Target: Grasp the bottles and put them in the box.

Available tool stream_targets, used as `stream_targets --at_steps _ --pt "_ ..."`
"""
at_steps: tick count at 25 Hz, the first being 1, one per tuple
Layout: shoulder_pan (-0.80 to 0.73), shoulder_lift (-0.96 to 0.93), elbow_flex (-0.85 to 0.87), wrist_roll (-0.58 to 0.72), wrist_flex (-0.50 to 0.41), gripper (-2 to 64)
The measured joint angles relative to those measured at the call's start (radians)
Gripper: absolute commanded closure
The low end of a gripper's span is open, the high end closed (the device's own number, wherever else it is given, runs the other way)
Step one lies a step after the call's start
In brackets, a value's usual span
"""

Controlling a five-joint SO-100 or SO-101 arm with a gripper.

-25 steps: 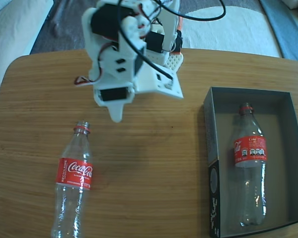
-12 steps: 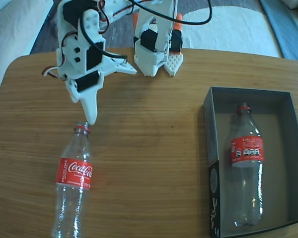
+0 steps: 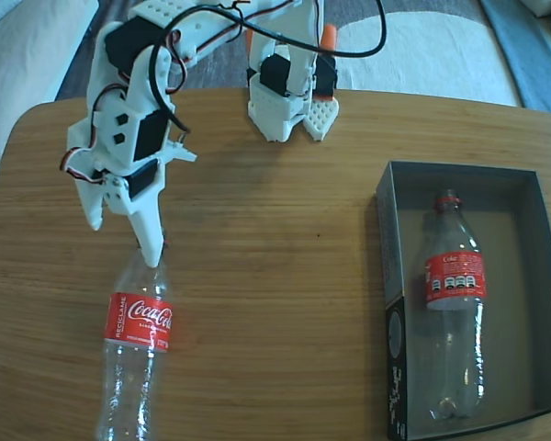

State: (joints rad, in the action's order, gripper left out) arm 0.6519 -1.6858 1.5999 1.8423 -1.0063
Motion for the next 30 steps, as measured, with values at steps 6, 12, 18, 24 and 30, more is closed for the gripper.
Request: stream_targets --at_steps 6,12,18,24,30 --pt "0.008 0.044 0.029 0.043 0.103 11.1" --pt "0.012 0.064 0.031 0.117 0.114 8.9" --pt "0.029 0.115 0.031 0.253 0.198 9.6" --pt "0.029 0.135 0.063 0.328 0.209 9.7" --pt "-0.038 0.067 0.222 0.333 0.209 9.7"
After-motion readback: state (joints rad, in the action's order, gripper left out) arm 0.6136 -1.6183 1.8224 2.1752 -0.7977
